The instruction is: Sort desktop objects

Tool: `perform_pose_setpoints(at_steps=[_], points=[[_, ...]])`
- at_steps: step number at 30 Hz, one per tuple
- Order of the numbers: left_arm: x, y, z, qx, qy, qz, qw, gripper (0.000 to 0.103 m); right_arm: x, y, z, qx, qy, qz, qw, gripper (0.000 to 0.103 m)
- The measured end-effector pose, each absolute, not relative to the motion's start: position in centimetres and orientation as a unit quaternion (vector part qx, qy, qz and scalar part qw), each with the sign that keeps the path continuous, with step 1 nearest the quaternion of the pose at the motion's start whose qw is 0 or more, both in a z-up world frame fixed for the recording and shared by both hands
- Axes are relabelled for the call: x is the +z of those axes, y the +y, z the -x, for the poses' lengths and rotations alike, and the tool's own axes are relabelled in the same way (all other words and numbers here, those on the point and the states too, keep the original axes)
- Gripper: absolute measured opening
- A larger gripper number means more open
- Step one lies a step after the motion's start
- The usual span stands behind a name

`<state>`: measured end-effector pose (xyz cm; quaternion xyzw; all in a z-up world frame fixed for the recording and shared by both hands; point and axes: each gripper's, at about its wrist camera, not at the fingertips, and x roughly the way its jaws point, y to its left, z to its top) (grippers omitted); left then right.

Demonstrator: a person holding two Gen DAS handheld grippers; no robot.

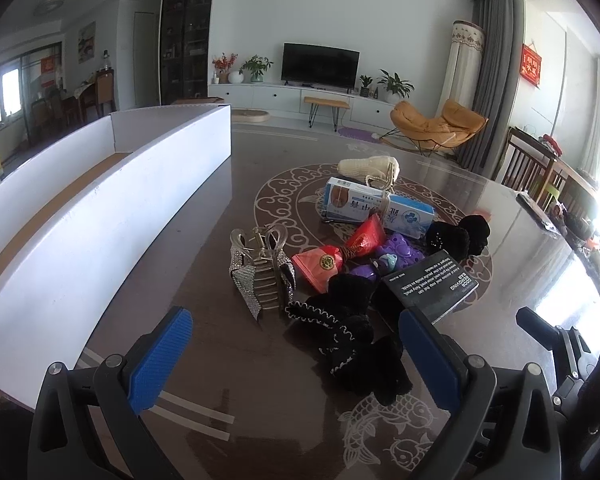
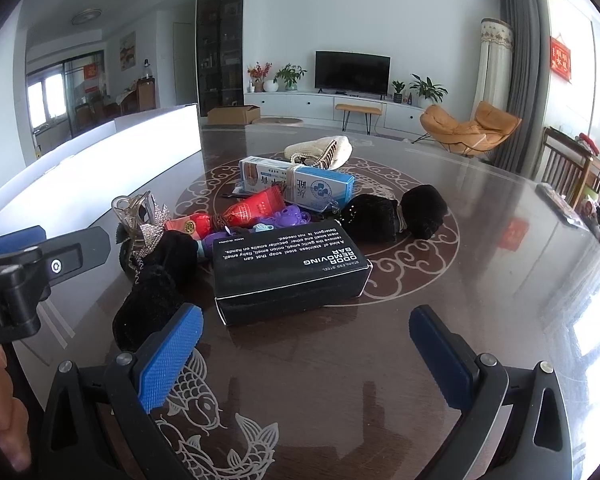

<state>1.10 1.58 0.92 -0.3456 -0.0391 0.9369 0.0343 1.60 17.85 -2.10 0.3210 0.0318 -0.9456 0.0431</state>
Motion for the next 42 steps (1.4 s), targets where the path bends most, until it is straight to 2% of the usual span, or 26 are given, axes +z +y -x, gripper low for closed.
perform_pose_setpoints(at_steps=[5,28,42], points=[[0.7,1.3,-1.0,0.935,-0.051,0.350,0.033,0.103,-2.2,17.7,-1.5,-0.945,0.038,-0.323,0.043,0.103],[0.1,2.7,-0.7,0.935,-0.014,0.353,0.035,0.103,-1.9,17.9,-1.9,-0.948,0.031,-0.314,0.043,0.103],[0.2,2.4,-0.5,0.934,-0.026,0.355,0.031,0.103,-2.0,18.0,-1.7,-0.947,0.028,-0.315,0.047,0.103]])
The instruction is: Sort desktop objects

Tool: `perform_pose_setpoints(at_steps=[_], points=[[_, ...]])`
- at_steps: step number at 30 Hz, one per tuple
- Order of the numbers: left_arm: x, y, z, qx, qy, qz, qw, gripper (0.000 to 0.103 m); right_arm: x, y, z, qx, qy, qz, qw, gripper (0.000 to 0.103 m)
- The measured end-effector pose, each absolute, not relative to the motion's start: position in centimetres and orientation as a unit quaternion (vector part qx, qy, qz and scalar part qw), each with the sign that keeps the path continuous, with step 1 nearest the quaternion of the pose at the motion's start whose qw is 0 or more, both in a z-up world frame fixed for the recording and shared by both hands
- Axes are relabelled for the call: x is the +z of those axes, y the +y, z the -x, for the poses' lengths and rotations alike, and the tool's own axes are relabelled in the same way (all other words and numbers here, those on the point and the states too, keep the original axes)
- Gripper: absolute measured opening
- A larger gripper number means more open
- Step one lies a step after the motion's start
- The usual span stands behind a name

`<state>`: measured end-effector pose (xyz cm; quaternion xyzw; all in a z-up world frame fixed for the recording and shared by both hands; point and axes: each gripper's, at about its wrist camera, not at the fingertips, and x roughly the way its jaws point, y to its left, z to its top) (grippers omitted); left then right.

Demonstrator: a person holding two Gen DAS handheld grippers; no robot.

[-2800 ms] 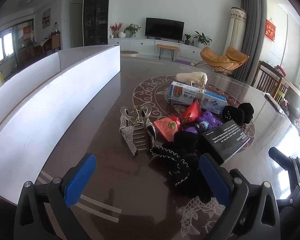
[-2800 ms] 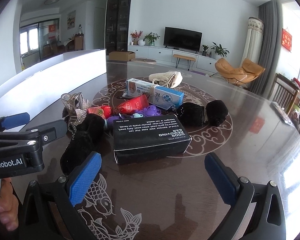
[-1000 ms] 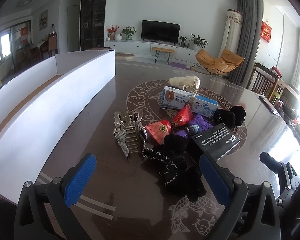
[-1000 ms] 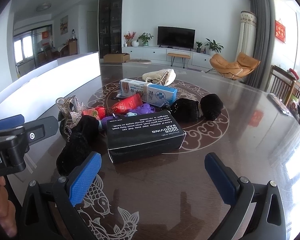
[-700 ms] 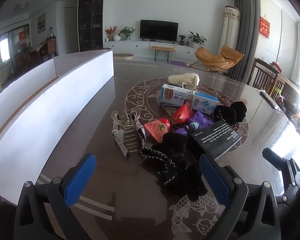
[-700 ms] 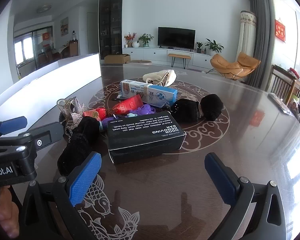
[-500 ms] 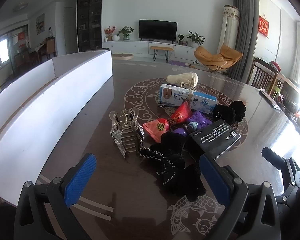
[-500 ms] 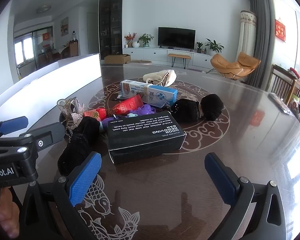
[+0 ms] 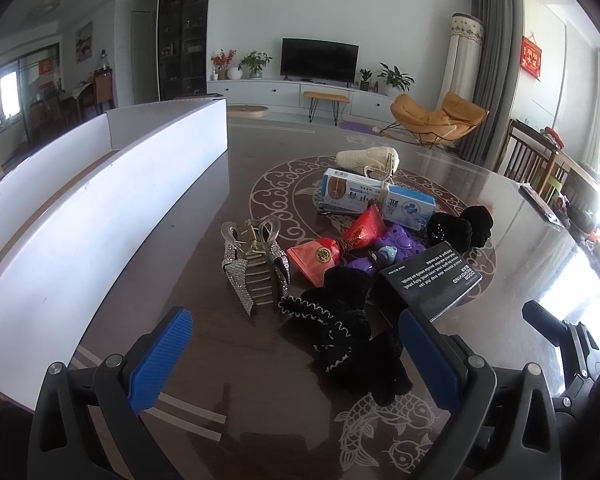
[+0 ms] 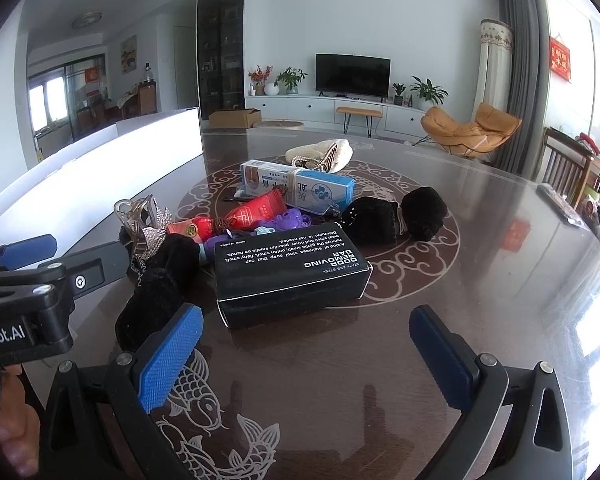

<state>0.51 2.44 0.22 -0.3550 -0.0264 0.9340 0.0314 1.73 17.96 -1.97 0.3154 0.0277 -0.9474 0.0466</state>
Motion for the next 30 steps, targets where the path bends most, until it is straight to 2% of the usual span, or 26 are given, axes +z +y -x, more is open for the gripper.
perform_pose_setpoints(at_steps=[30], points=[[-0.07,2.69,-0.47,0.934,-0.019,0.356,0.031,0.103,-2.27,17.84,-1.64,-0.945,0.030,-0.321,0.050,0.103]])
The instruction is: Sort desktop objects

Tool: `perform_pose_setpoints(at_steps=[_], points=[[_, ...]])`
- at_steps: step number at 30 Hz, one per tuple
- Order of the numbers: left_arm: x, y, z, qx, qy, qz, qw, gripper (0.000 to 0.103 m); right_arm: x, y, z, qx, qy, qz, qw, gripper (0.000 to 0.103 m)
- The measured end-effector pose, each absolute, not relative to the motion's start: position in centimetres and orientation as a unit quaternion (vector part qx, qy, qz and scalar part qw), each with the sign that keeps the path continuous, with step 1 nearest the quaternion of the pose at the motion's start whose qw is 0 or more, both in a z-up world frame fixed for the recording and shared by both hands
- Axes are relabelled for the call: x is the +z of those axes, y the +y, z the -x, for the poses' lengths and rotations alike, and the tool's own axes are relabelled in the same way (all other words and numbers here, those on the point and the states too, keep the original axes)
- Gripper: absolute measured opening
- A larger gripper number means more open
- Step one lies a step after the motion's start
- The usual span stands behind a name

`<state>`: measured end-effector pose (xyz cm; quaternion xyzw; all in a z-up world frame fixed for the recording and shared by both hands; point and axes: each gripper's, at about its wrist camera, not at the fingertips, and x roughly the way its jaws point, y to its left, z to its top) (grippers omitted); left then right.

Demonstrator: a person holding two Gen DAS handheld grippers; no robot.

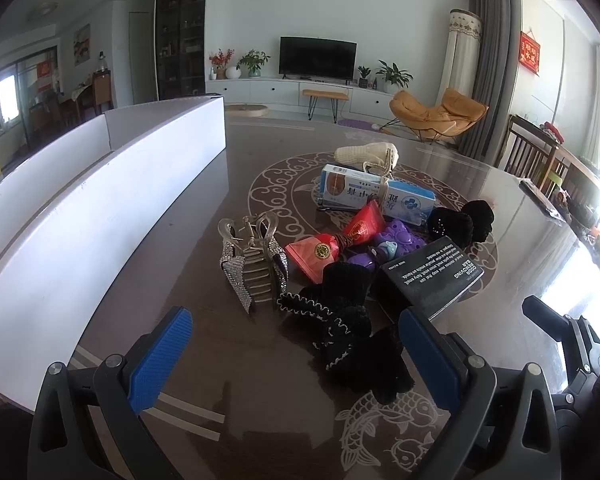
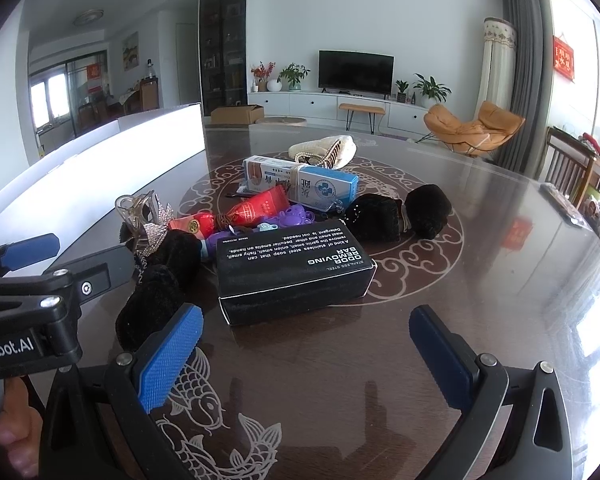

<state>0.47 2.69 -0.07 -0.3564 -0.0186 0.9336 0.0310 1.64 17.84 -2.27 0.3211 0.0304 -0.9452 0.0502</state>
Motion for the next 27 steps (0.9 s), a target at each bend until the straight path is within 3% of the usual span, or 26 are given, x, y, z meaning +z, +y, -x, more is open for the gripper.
perform_pose_setpoints(at_steps=[19,27], points=[[-0.9,3.4,0.0,0.924,-0.004,0.381,0.035,0.103,-2.3,17.9,-1.6,-0.945,0.029,-0.322,0.049,0.103],[-1.4,2.4,0.4,0.916,-0.032,0.398,0.031,0.103,-2.4,18.0,-1.6,-0.944,0.026,-0.325,0.049,0.103]])
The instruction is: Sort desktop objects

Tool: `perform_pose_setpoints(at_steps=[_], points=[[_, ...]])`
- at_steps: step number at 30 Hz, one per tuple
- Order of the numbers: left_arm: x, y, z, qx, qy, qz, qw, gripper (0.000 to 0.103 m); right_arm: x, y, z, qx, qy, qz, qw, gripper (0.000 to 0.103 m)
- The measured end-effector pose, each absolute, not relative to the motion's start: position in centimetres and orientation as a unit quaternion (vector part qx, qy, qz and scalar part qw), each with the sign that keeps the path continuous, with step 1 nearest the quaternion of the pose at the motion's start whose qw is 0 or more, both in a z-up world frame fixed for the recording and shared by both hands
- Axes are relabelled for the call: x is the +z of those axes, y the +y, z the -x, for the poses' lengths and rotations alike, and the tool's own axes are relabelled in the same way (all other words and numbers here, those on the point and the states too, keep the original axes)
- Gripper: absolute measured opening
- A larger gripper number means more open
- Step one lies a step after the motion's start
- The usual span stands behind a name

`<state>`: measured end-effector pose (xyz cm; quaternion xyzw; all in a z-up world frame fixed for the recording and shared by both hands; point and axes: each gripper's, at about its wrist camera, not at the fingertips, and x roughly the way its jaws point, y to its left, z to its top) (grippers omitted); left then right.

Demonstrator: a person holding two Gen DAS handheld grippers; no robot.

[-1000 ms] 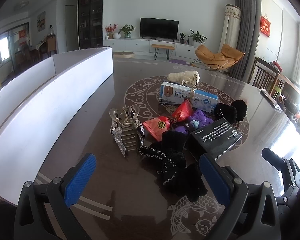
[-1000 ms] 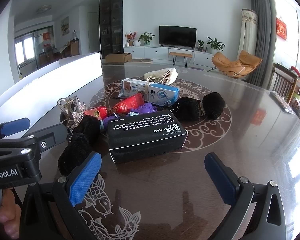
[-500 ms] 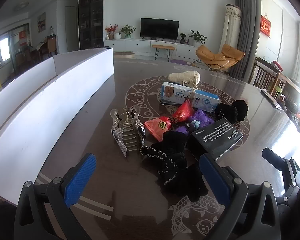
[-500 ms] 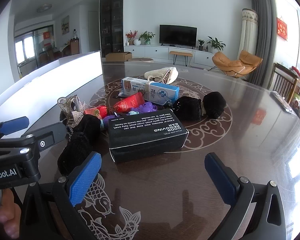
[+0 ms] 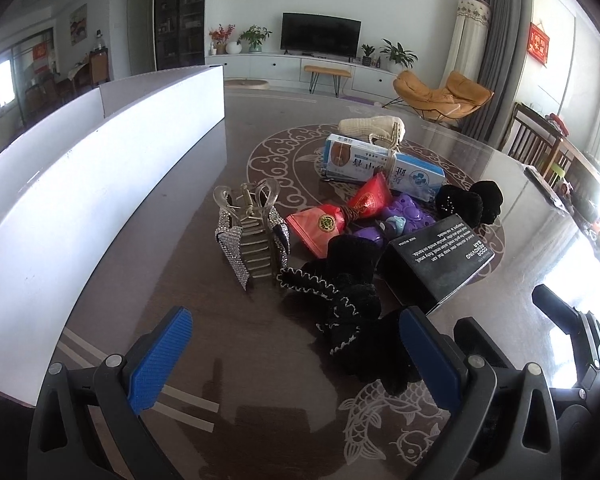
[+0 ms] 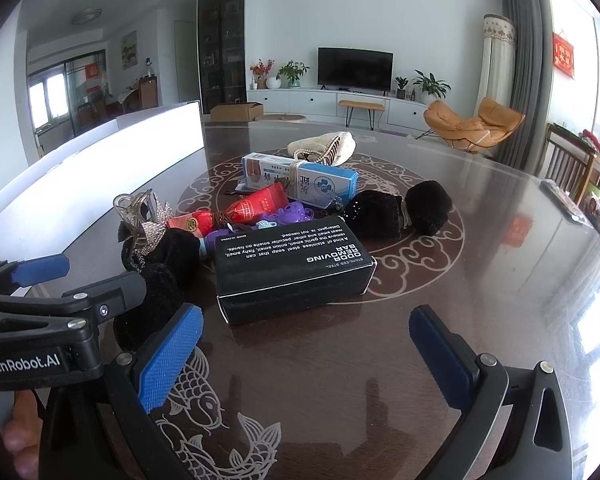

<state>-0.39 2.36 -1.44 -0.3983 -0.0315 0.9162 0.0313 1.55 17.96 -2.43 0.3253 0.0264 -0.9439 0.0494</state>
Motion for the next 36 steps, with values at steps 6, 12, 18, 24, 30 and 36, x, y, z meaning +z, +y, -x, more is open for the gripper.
perform_pose_setpoints(at_steps=[6,12,18,24,30,36], points=[[-1.0,1.6,0.2,0.920,-0.047,0.388,0.019,0.103,-2.4,18.1,-1.5,-0.944,0.024,-0.326,0.050,0.103],[-0.9,0.6,0.2,0.920,-0.071,0.386,0.013,0.103,-2.4,18.1,-1.5,-0.943,0.024,-0.327,0.050,0.103],[-0.7,0.1,0.2,0.918,-0.086,0.386,0.012,0.103,-2.4,18.1,-1.4,-0.943,0.024,-0.327,0.050,0.103],[-0.6,-0.1,0.1,0.920,-0.090,0.381,0.006,0.103,-2.5,18.1,-1.4,-0.943,0.022,-0.328,0.051,0.103],[-0.8,-0.5,0.2,0.918,-0.100,0.384,0.002,0.103,-2.6,18.0,-1.3,-0.942,0.024,-0.331,0.056,0.103],[-0.6,-0.5,0.1,0.921,-0.100,0.376,-0.003,0.103,-2.6,17.8,-1.2,-0.939,0.026,-0.335,0.070,0.103]])
